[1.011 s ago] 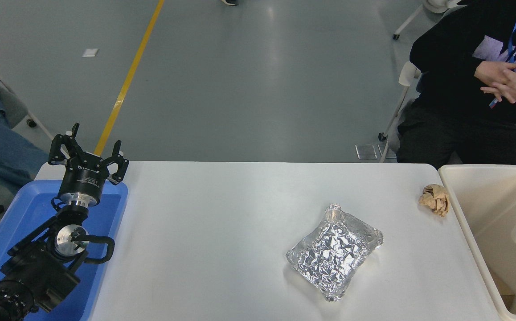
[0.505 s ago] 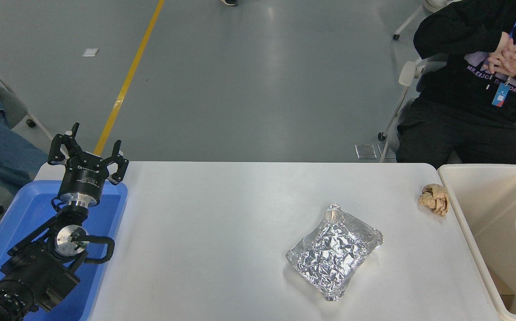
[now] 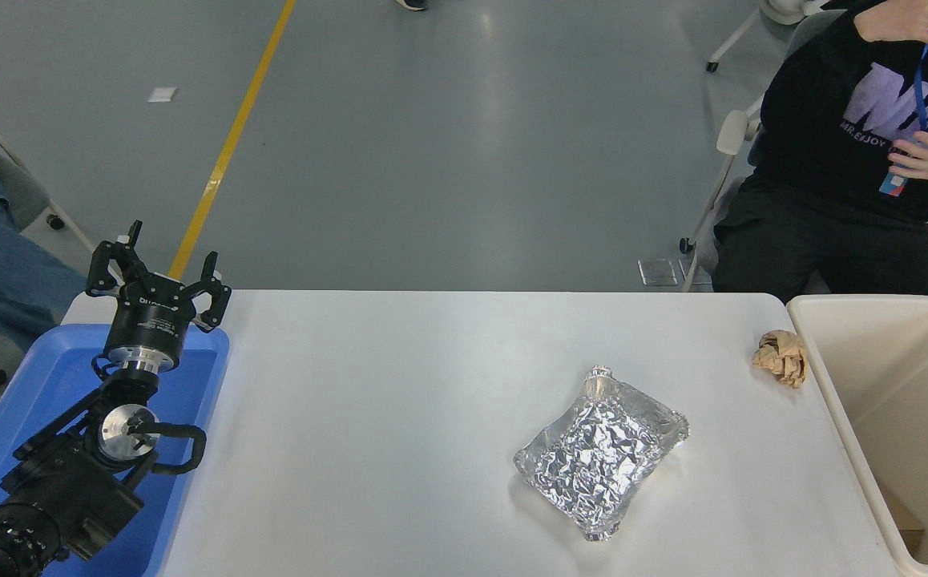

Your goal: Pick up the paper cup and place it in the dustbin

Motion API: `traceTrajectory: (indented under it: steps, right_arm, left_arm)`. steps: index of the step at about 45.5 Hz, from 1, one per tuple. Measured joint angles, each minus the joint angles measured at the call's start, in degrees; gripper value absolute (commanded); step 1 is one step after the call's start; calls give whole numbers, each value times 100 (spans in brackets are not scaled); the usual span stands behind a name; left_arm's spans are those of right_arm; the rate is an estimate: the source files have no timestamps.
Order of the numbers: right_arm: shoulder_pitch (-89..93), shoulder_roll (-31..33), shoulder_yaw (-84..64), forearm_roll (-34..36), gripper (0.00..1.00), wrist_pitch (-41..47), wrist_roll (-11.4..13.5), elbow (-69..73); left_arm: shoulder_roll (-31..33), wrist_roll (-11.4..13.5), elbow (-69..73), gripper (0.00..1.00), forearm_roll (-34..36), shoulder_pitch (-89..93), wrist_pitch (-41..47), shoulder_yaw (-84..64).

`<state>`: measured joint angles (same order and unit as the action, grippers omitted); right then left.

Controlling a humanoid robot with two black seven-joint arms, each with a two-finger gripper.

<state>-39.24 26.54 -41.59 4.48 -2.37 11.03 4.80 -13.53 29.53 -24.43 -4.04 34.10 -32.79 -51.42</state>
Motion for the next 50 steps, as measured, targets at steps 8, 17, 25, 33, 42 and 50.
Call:
traceTrajectory:
  steps: [8,17,25,33,42,50]
  right_arm:
    - [-351,359,-4,-49,72,-27,3,641]
    - [-893,794,-35,-236,73,-32,3,1615]
    - [-1540,1214,-176,-500,100,7,-3,2751]
    - [-2585,1498,-793,-596,100,60,-4,4083]
    - [-3953,1562,-1820,-631,100,218,-4,5325]
    - [-5209,1363,-2612,-647,100,1045,-5,5991]
  left_arm:
    - [0,0,0,99,-1,0,0,0]
    - [0,0,0,99,0,0,0,0]
    - [0,0,0,99,-2,0,0,0]
    - [0,0,0,99,0,1,0,0]
    - [-1,0,0,99,-2,1,0,0]
    - [0,0,0,99,0,1,0,0]
